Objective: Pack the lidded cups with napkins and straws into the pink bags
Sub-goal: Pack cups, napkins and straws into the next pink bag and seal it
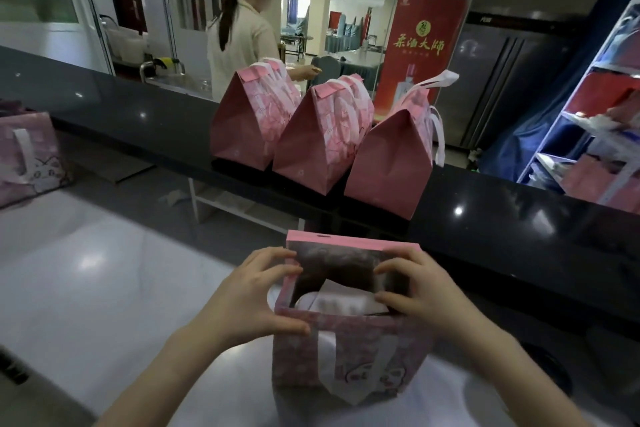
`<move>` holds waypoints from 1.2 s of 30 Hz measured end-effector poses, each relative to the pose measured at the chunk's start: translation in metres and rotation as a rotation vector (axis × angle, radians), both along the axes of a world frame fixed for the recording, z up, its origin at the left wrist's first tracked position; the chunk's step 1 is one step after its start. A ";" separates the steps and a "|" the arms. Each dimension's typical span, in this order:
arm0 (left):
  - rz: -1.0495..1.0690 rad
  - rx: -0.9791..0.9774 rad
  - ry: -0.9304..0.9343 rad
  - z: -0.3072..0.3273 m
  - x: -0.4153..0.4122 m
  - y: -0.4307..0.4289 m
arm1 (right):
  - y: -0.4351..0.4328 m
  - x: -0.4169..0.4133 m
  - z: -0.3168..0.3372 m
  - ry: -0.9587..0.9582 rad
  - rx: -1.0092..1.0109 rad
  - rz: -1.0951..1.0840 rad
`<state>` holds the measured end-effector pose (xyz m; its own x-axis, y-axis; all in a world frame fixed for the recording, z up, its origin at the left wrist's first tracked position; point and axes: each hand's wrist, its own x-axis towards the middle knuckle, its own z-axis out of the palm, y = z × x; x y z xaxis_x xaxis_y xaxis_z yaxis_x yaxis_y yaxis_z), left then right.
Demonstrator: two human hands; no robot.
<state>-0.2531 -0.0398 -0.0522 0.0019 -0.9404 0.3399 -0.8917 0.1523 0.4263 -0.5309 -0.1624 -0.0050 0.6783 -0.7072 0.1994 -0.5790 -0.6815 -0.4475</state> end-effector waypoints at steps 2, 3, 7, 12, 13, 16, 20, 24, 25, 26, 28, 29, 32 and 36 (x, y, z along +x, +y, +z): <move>-0.014 0.006 -0.032 0.001 0.001 -0.003 | -0.009 -0.011 0.008 0.055 0.104 0.051; -0.010 -0.004 -0.037 0.001 0.002 -0.007 | -0.014 -0.016 0.012 0.114 0.170 0.071; 0.006 -0.038 -0.004 0.007 0.002 -0.027 | -0.037 -0.030 0.014 0.482 0.137 0.112; 0.019 0.042 0.040 0.017 0.009 -0.060 | -0.066 -0.019 0.015 0.592 0.048 0.101; 0.020 0.072 0.048 0.019 0.011 -0.066 | -0.071 -0.016 0.014 0.588 0.038 0.103; -0.008 0.169 0.064 0.023 0.018 -0.083 | -0.085 -0.009 0.010 0.574 0.018 0.117; -0.041 0.233 0.100 0.021 0.025 -0.097 | -0.098 -0.004 0.005 0.536 -0.009 0.127; -0.022 0.140 0.086 0.015 0.025 -0.100 | -0.100 -0.002 0.001 0.418 -0.037 0.099; -0.017 0.116 0.092 0.013 0.024 -0.099 | -0.098 -0.002 -0.001 0.382 -0.059 0.089; -0.012 0.095 0.101 0.010 0.023 -0.098 | -0.095 -0.001 -0.004 0.350 -0.094 0.076; -0.002 0.051 0.111 0.005 0.020 -0.094 | -0.087 -0.001 -0.012 0.275 -0.147 0.029; -0.002 0.023 0.108 0.003 0.017 -0.092 | -0.082 -0.002 -0.018 0.226 -0.144 -0.011; 0.009 -0.047 0.107 -0.004 0.007 -0.084 | -0.069 -0.008 -0.032 0.105 -0.100 -0.124; 0.047 -0.075 0.125 -0.008 0.000 -0.073 | -0.059 -0.014 -0.042 0.069 -0.145 -0.096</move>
